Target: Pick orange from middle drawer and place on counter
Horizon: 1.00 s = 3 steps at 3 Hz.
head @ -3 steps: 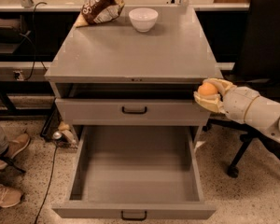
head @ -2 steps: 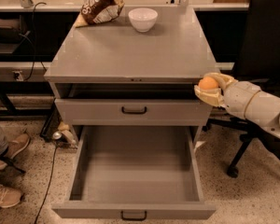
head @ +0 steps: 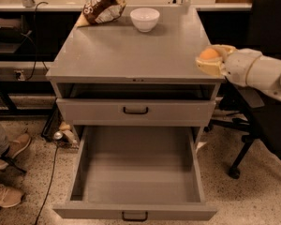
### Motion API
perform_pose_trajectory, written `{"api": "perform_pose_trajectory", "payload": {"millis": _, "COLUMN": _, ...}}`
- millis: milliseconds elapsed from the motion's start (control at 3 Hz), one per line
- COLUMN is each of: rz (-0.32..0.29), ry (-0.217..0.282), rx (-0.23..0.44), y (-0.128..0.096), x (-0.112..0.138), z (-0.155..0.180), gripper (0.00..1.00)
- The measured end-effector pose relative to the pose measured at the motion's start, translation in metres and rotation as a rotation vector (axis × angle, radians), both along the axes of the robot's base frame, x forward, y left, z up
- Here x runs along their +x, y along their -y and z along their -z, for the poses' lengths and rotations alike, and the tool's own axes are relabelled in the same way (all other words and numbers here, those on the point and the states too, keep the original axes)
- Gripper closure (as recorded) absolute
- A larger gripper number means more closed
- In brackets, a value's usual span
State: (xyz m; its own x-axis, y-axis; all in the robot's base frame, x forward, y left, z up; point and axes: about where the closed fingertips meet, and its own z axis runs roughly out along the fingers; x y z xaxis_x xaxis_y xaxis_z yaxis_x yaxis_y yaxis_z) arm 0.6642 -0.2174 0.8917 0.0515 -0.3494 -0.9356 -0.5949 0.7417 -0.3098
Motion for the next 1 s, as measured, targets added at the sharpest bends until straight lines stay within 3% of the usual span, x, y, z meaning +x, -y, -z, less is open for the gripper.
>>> {"api": "perform_pose_trajectory", "payload": {"millis": 333, "rz": -0.012, "ry": -0.076, "rx": 0.031, "y": -0.009, "x": 0.03, "z": -0.007, "gripper": 1.0}}
{"api": "perform_pose_trajectory", "payload": {"millis": 1000, "rz": -0.108, "ry": -0.234, "rx": 0.078, "y": -0.042, "x": 0.084, "z": 0.005, "gripper": 1.0}}
